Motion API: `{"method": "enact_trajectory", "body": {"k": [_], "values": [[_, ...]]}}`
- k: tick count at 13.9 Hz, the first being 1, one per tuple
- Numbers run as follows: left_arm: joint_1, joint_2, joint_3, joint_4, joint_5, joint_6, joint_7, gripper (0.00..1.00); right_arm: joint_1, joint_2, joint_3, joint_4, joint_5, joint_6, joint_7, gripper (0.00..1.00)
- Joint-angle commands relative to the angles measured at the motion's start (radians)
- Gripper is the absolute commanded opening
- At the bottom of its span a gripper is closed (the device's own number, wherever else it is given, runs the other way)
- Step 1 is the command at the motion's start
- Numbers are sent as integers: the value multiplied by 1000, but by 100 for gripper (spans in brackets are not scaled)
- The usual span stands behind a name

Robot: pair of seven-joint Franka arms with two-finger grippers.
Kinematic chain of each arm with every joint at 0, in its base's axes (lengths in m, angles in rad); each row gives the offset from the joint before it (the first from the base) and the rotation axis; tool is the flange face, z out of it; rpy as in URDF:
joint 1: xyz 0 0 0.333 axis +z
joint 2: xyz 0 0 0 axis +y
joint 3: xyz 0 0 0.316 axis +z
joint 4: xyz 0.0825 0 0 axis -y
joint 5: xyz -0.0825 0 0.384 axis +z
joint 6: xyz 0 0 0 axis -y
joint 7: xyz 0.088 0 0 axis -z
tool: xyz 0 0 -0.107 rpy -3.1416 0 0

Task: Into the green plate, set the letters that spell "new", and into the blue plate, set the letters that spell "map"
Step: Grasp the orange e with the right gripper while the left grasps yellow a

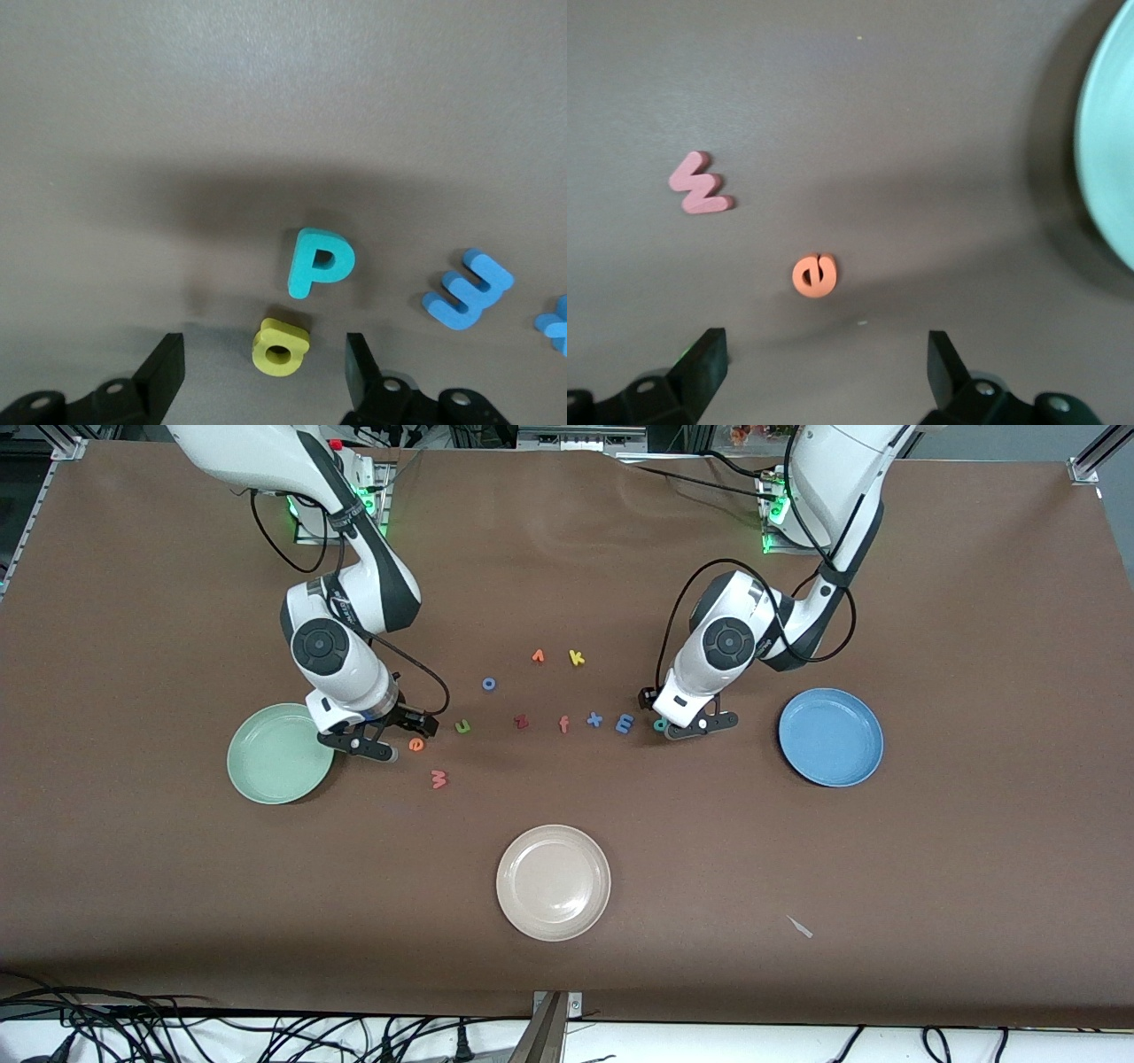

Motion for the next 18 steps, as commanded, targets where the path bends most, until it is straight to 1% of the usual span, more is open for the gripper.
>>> {"method": "enact_trajectory", "body": {"k": [1,4,5,7,8,9,11,12,15,18], "values": [[-27,7,4,-10,-32,18,-12,76,6,18,-5,-46,12,97,13,100],[-30,26,4,-6,-32,56,-26,74,6,56,-3,-49,10,163,13,100],[-30,27,4,-6,-32,57,-29,71,8,69,-3,-50,10,189,13,100],[-31,27,4,-6,-32,57,-29,60,20,75,-3,-56,10,200,13,99],[-32,29,5,-6,-32,57,-29,52,20,75,-3,-56,9,200,12,98],[-30,29,4,-9,-31,56,-27,49,20,75,-5,-58,7,200,10,94],[-35,29,4,-11,-31,50,-27,49,22,76,-5,-58,6,199,6,82],[-38,29,5,-11,-31,48,-27,49,22,78,-5,-58,6,200,1,80],[-41,29,5,-11,-29,45,-27,49,22,79,-5,-58,6,200,1,66],[-41,29,5,-11,-26,44,-27,45,20,79,-6,-56,6,200,-8,65]]}}
